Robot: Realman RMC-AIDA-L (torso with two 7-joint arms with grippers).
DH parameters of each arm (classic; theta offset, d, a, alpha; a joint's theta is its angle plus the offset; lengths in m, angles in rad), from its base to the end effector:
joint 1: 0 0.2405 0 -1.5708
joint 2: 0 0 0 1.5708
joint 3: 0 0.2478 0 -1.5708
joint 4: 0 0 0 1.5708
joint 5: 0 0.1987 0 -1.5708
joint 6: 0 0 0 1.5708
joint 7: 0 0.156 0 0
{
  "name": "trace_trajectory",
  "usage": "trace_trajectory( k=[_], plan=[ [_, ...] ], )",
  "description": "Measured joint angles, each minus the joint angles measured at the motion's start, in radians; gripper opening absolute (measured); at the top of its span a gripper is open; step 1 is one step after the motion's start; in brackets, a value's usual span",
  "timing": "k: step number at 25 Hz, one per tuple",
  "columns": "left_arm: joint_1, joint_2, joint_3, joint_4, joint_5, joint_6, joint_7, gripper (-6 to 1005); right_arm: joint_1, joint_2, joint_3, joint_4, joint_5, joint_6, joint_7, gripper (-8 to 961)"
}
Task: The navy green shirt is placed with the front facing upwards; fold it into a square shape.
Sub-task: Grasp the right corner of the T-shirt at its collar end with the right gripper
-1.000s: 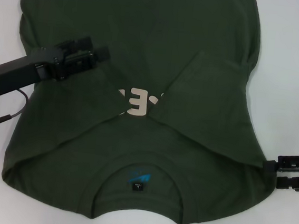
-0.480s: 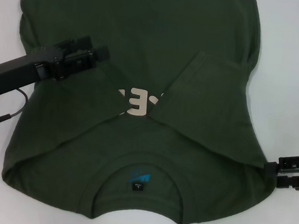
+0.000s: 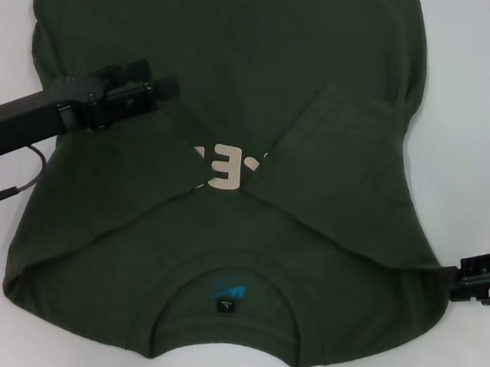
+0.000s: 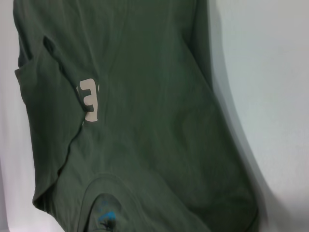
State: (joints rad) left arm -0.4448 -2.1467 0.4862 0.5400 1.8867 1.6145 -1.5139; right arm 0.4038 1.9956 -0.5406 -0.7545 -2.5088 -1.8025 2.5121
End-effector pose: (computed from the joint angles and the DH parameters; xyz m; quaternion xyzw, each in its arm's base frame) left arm -0.2540 0.2957 -0.0133 -0.8291 -0.3726 -0.3946 0.1341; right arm 0.3323 0.2382 0.0303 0.6560 -0.7521 -0.0629 0.0019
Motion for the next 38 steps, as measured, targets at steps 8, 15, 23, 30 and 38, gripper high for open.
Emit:
trace_trajectory(
  k=[8, 15, 23, 30, 38],
  plan=[
    [0.000, 0.001, 0.000, 0.000, 0.000, -0.002, 0.006, 885, 0.003, -0.003, -0.004, 0.016, -0.003, 0.005, 0.005, 397],
    [0.000, 0.001, 0.000, 0.000, 0.000, -0.002, 0.008, 884, 0.003, -0.009, 0.004, 0.028, -0.003, 0.017, 0.002, 396],
    [0.000, 0.001, 0.000, 0.000, 0.000, -0.002, 0.008, 884, 0.004, -0.018, 0.007, 0.055, 0.000, 0.031, -0.008, 402],
    [0.000, 0.001, 0.000, 0.000, 0.000, -0.002, 0.008, 885, 0.007, -0.025, 0.007, 0.073, 0.003, 0.047, -0.010, 411],
    [0.000, 0.002, 0.000, 0.000, 0.000, -0.002, 0.008, 884, 0.012, -0.025, 0.006, 0.085, 0.004, 0.051, -0.010, 388]
  ],
)
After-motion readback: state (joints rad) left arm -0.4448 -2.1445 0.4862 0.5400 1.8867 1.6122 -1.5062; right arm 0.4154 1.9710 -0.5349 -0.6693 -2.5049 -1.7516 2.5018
